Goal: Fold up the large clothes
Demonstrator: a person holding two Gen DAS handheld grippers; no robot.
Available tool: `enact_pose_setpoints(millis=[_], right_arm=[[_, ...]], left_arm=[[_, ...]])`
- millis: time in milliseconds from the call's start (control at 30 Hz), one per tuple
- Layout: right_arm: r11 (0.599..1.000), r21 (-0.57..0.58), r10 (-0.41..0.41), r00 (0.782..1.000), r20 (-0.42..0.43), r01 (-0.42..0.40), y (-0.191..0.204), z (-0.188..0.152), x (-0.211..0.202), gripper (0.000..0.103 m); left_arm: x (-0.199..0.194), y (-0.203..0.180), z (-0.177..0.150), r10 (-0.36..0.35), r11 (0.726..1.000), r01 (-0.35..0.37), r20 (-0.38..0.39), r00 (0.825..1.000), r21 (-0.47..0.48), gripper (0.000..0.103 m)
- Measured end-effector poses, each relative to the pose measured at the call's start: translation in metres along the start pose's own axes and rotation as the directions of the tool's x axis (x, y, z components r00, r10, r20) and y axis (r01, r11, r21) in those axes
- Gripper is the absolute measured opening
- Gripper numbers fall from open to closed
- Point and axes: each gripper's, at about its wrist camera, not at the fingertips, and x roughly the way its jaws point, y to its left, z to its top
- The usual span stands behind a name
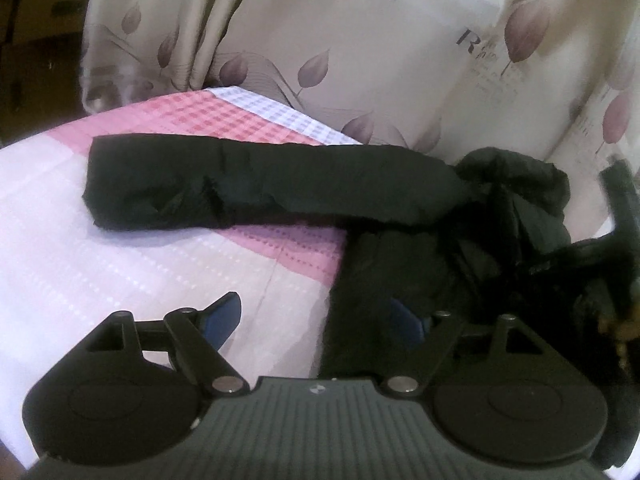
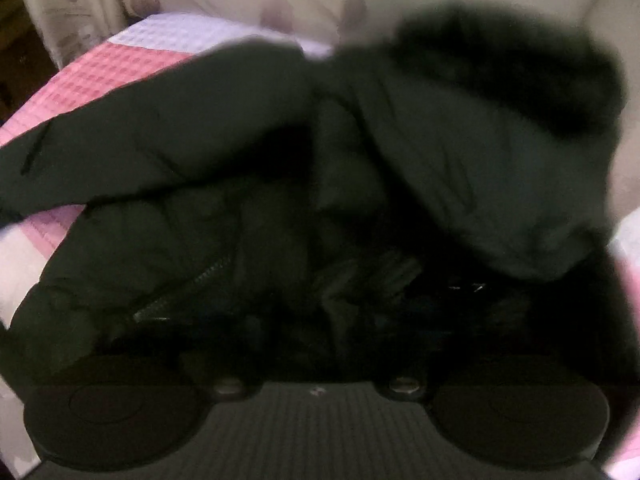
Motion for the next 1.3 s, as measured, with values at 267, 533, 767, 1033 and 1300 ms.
enact_pose_setpoints(millis=[267,533,767,1033,1300], right_arm=[[0.880,0.300,0.196,0.857,0.477,-0.369,-0.133,-0.042,-0.109,0.007],[0.744,0.629,-0.293,0.736,0.611,-0.227,-0.323,-0.152,-0.244,0.007],[0.937,0.346,-0.151,0.829,0.538,-0.054,-0.262,-0.169,-0.239,0.046],[0.987,-0.015,0.154,0.934,0.324,-0.157,-0.069,-0.089,-0.148,0.098],[0.991,-0.131,-0.034,0.999,0.017,0.036,0.004,-0.029,-0.014,0.022]], left_arm=[[-0.003,0.009,0.005,0.048,0.999,-0.048,-0.001,0.999,0.006,0.086],[-0.013,-0.008,0.009,0.077,0.994,-0.080,0.039,0.996,0.077,0.092],[-0.017,-0.021,0.006,0.075,0.994,-0.078,0.044,0.996,0.079,0.096],[-0.026,-0.020,-0.004,0.038,0.997,-0.041,0.046,0.998,0.073,0.099],[-0.020,-0.002,-0.005,0.025,0.999,-0.025,0.004,1.000,0.023,0.099]])
